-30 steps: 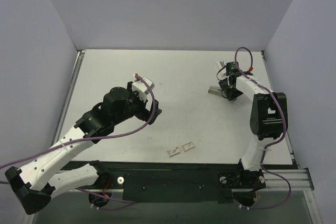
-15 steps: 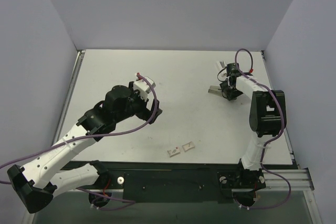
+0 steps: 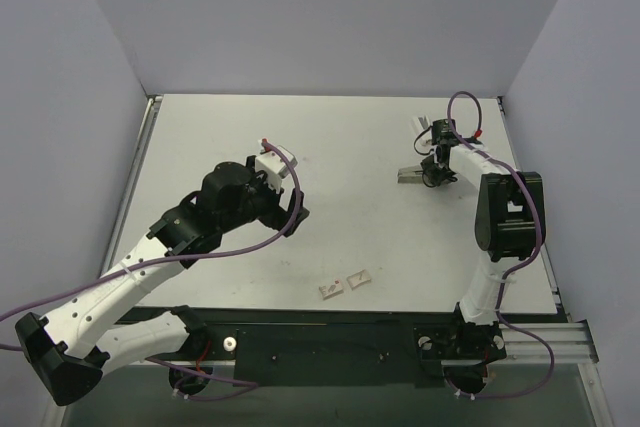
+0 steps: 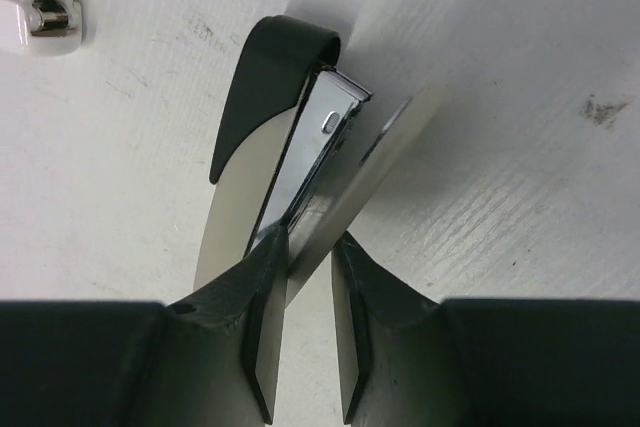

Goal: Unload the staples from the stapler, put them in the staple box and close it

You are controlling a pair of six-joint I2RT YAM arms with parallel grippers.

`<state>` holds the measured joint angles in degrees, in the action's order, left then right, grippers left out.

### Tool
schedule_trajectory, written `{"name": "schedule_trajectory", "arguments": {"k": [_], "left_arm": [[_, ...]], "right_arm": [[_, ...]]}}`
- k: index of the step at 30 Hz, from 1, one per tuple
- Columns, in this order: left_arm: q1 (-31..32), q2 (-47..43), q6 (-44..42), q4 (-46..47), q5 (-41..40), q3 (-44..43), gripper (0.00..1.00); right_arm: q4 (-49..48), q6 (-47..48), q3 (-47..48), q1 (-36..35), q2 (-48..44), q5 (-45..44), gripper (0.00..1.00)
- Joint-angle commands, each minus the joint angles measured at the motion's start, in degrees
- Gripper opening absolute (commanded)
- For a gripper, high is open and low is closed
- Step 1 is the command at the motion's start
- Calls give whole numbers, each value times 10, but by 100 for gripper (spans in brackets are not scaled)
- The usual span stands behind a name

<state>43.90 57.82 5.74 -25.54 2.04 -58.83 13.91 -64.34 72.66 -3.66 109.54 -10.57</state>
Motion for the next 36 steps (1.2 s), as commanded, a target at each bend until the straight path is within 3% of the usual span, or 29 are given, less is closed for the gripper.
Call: {"name": "schedule_trajectory", "arguments": {"k": [1, 7, 24, 36], "left_arm": [[-3, -4, 0, 6, 11, -8, 97], [-5, -4, 1, 7, 14, -8, 97], [-5, -5, 43, 23, 6, -7, 97], [5, -23, 88, 65, 37, 6, 97]], "right_arm": [[25, 11, 1, 5, 2, -9, 17], [26, 20, -2, 5, -9, -7, 0], [-20, 91, -94, 5, -119, 47, 0], [-51, 159, -190, -8, -326, 100, 0]]}}
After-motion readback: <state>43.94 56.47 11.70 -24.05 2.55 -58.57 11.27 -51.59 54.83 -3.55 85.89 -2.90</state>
